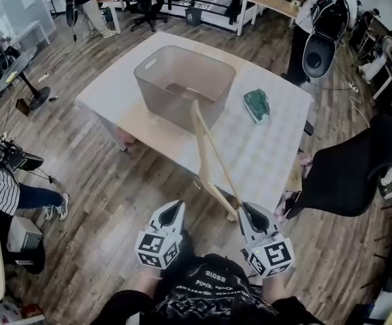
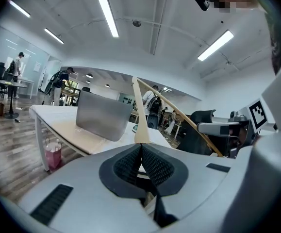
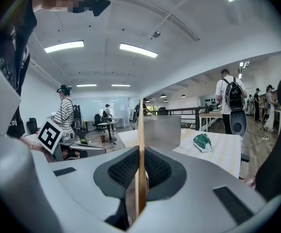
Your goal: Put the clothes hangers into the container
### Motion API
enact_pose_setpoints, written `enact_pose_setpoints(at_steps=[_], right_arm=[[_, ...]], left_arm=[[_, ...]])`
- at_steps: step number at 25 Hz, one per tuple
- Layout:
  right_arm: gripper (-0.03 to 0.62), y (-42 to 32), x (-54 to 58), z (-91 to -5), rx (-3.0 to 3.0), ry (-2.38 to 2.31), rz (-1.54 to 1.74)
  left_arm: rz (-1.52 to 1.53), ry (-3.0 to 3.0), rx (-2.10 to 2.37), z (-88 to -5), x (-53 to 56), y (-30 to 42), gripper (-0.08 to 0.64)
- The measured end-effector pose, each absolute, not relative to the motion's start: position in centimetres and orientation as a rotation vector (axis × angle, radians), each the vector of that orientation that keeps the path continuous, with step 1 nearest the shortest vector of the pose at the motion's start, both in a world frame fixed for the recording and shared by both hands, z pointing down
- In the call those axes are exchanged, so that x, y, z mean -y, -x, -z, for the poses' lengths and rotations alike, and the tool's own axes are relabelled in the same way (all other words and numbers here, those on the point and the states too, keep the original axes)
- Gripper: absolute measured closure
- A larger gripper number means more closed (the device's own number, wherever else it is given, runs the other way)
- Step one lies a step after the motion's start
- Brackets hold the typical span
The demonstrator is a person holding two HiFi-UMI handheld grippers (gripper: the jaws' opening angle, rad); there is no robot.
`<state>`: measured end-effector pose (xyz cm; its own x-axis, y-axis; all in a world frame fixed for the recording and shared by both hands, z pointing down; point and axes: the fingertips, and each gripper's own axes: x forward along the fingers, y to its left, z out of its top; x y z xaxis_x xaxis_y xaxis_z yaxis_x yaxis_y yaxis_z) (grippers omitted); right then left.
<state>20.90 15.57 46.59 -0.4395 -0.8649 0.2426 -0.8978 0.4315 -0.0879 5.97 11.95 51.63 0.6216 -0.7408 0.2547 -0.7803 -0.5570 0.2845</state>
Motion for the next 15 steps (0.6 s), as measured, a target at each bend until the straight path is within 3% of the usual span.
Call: enact_pose_setpoints(at_steps=[15], right_arm=[[0.549,-15.2,-2.7,-39.3,2.623,-1.705,-0.226]], left_arm=[[-0.115,-2.489,1.116,-50.8,3.7,-0.2,0.540]])
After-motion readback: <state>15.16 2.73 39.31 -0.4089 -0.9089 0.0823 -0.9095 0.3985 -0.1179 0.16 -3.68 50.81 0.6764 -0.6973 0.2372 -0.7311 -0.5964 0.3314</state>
